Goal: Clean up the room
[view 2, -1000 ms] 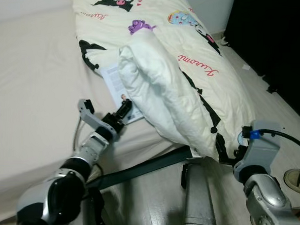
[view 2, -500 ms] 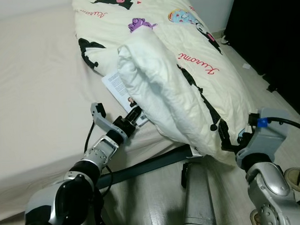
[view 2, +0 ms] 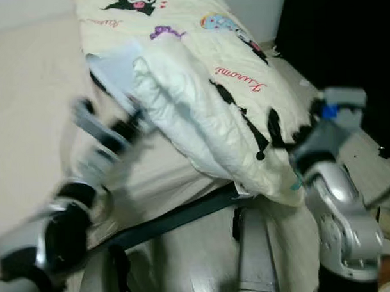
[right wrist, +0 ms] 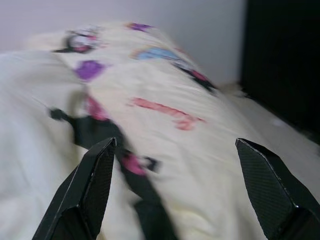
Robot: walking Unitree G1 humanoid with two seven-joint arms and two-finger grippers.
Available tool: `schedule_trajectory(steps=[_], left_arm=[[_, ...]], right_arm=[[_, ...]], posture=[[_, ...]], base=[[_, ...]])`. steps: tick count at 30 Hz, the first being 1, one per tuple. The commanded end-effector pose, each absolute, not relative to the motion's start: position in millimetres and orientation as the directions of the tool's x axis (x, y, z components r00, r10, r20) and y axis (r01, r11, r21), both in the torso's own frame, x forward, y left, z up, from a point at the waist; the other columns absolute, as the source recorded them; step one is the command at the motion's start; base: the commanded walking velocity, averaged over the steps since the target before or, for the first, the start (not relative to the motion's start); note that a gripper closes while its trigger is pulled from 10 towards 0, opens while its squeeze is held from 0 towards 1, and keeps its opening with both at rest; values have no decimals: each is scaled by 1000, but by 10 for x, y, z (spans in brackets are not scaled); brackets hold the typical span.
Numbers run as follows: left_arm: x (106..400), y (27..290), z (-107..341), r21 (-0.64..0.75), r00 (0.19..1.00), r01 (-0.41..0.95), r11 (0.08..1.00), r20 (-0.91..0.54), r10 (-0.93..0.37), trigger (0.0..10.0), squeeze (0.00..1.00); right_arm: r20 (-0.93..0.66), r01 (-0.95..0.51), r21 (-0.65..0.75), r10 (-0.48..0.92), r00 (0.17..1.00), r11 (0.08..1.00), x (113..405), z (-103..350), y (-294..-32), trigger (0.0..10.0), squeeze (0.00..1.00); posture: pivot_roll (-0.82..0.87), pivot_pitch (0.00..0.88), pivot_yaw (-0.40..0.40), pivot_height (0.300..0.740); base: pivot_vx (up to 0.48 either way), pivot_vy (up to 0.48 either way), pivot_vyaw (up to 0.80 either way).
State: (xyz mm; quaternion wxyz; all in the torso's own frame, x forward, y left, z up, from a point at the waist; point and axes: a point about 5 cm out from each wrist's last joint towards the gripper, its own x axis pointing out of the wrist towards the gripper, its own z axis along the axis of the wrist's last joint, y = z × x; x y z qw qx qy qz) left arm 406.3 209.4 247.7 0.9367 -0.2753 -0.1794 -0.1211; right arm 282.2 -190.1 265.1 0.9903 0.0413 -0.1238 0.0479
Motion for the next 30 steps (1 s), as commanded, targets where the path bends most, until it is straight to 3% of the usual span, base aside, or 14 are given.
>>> schedule_trajectory(steps=[1, 6, 7, 14, 21, 25, 27, 28, 30], left_arm=[[4025, 2323, 2636, -363, 906, 236, 901, 418, -69, 0, 0], [3933, 2662, 2988, -171, 888, 78, 982, 459, 9, 0, 0], [3887, 2783, 3105, -121, 879, -9, 993, 473, 66, 0, 0], [3836, 2793, 3052, 151, 891, -200, 968, 440, 115, 0, 0], [3723, 2846, 2739, 233, 911, -257, 938, 383, 154, 0, 0], [3636, 2772, 2504, 267, 931, -228, 936, 343, 129, 0, 0], [3636, 2772, 2504, 267, 931, -228, 936, 343, 129, 0, 0], [3604, 2670, 2332, 269, 945, -194, 943, 309, 106, 0, 0], [3604, 2670, 2332, 269, 945, -194, 943, 309, 106, 0, 0]], right_arm=[[214, -182, 36, 170, 962, 983, 2918, 2587, -1748, 10000, 0], [194, -279, -3, 274, 942, 960, 3044, 2557, -1493, 10000, 0], [194, -291, 29, 280, 940, 956, 3120, 2514, -1443, 10000, 0], [99, -378, 87, 369, 924, 922, 3446, 2063, -1288, 10000, 0], [68, -549, 68, 545, 836, 833, 3597, 2011, -951, 10000, 0], [-38, -594, -106, 594, 804, 798, 3632, 1927, -694, 10000, 0], [-38, -594, -106, 594, 804, 798, 3632, 1927, -694, 10000, 0], [-116, -655, -284, 653, 749, 701, 3538, 1848, -517, 10000, 0], [-116, -655, -284, 653, 749, 701, 3538, 1848, -517, 10000, 0]], posture=[[-177, 197, 101, 300], [-151, 185, 101, 300], [-114, 178, 97, 300], [8, 183, 89, 300], [63, 193, 73, 300], [84, 204, 60, 300], [84, 204, 60, 300], [79, 206, 56, 300], [79, 206, 56, 300]], base=[[0, 0, 0], [0, 0, 0], [0, 0, 0], [0, 0, 0], [0, 0, 0], [0, 0, 0], [0, 0, 0], [0, 0, 0], [0, 0, 0]])
